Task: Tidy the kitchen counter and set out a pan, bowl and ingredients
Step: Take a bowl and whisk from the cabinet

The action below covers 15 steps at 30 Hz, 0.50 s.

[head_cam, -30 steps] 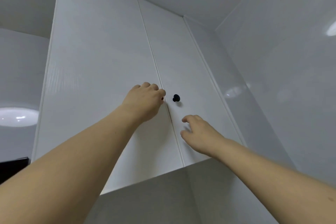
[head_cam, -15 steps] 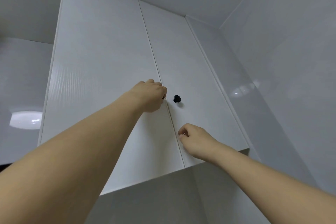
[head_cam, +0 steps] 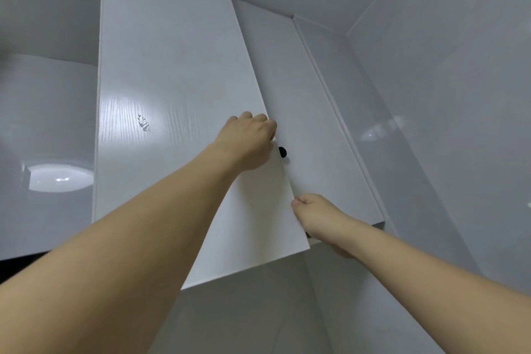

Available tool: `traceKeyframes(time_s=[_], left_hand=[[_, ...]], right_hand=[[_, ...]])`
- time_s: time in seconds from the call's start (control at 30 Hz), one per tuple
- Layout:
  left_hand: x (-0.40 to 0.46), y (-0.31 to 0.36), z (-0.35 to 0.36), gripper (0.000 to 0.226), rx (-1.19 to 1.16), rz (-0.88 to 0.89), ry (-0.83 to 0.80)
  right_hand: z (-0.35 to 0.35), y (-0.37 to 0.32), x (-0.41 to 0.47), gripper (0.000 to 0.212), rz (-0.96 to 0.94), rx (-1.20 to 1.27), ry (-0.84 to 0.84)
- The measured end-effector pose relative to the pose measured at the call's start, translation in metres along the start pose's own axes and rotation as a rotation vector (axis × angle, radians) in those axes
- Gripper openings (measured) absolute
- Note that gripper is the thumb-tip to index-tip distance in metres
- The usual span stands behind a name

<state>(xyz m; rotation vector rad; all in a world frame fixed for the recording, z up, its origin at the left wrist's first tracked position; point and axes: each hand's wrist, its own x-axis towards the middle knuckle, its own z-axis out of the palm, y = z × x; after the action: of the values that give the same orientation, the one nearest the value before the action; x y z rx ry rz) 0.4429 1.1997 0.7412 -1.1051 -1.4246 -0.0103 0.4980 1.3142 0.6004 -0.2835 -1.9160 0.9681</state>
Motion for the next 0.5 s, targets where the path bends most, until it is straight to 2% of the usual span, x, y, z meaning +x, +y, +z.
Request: traceKeyframes(time_s=[0.1, 0.33, 0.43, 0.5], left_hand=[[-0.001, 0.001, -0.011, 0.010, -0.024, 0.007, 0.050], [-0.012, 0.012, -0.044, 0.017, -0.119, -0.055, 0.131], [-0.016, 0.024, -0.068, 0.022, -0.072, -0.098, 0.103], [-0.017, 0.029, -0.081, 0.028, -0.037, -0.152, 0.086]], right_hand=[[-0.004, -0.002, -0.009, 0.039, 0.041, 0.057, -0.004], [-0.035, -0.030, -0.048, 0.020, -0.010, 0.092, -0.059], [-0.047, -0.043, -0.066, 0.021, -0.055, 0.065, -0.081], [-0.053, -0.052, -0.079, 0.029, -0.080, 0.027, -0.087]])
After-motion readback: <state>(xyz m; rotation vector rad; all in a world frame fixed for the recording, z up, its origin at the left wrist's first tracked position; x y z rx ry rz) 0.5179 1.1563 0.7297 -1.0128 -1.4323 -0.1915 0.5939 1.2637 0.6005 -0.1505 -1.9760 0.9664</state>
